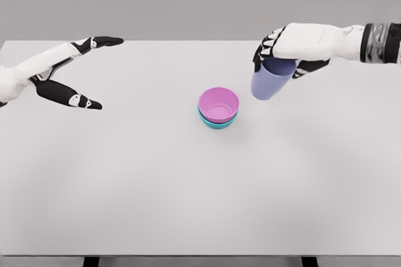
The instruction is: Stacking bowl and cup with both arms
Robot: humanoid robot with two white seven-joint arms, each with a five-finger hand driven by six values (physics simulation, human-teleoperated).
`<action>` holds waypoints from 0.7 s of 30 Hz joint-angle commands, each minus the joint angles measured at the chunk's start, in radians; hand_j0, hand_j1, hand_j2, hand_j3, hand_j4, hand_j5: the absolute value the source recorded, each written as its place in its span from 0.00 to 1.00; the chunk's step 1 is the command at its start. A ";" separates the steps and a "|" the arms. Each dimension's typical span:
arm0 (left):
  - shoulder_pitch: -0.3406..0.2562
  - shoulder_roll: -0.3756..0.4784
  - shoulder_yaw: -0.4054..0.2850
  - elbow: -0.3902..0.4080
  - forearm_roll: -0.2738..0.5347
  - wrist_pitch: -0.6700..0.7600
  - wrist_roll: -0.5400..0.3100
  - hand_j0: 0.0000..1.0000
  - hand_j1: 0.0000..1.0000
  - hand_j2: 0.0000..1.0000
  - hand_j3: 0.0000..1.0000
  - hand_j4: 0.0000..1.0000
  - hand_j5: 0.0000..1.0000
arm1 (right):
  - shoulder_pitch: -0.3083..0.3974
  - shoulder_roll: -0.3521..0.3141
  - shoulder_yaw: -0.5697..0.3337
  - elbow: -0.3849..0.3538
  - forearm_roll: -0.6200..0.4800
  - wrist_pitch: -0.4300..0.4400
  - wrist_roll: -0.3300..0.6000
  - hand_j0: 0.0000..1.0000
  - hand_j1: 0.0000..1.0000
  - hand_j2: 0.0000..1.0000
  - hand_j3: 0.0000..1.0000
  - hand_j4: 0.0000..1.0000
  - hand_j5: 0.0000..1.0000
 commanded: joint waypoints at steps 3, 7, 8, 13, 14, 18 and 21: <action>0.000 0.000 0.000 0.000 0.008 0.002 0.000 1.00 1.00 1.00 1.00 1.00 1.00 | -0.011 0.055 -0.001 -0.003 -0.010 0.003 0.000 0.63 0.63 0.63 0.63 0.63 0.63; 0.000 0.001 0.000 0.000 0.008 0.002 0.000 1.00 1.00 1.00 1.00 1.00 1.00 | -0.015 0.095 0.005 -0.040 -0.013 0.003 0.000 0.64 0.64 0.64 0.64 0.64 0.64; 0.000 0.000 0.000 0.000 0.008 0.002 0.000 1.00 1.00 1.00 1.00 1.00 1.00 | -0.015 0.115 0.009 -0.053 -0.013 0.003 0.000 0.64 0.64 0.64 0.64 0.64 0.64; 0.000 0.001 0.000 0.000 0.008 0.002 0.000 1.00 1.00 1.00 1.00 1.00 1.00 | -0.015 0.140 0.028 -0.049 -0.013 0.003 0.000 0.64 0.64 0.64 0.64 0.64 0.64; 0.000 0.001 0.000 0.000 0.008 0.002 0.000 1.00 1.00 1.00 1.00 1.00 1.00 | -0.015 0.140 0.029 -0.044 -0.013 0.003 0.000 0.64 0.64 0.64 0.64 0.64 0.64; 0.002 0.000 0.000 0.000 0.008 0.002 0.000 1.00 1.00 1.00 1.00 1.00 1.00 | -0.015 0.158 0.086 -0.012 -0.013 0.003 0.000 0.64 0.64 0.64 0.64 0.64 0.64; 0.002 0.000 0.000 0.000 0.008 0.002 0.000 1.00 1.00 1.00 1.00 1.00 1.00 | -0.017 0.161 0.086 -0.001 -0.012 0.003 0.000 0.65 0.65 0.65 0.65 0.65 0.65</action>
